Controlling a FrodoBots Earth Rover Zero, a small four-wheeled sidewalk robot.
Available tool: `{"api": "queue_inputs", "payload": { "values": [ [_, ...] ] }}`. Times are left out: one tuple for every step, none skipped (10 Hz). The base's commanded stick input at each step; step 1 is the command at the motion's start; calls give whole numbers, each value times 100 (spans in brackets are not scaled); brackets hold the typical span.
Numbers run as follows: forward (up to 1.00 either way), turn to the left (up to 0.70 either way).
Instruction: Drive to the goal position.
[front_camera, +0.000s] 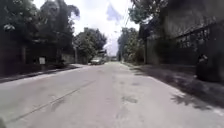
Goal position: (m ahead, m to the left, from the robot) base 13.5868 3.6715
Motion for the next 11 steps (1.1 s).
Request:
{"api": "queue_inputs", "payload": {
  "values": [
    [100, -40],
    [100, -39],
    [100, -35],
    [100, -3],
    [100, 0],
    [100, 0],
    [100, 0],
    [100, -1],
    [100, -19],
    [100, -35],
    [100, -39]
  ]
}}
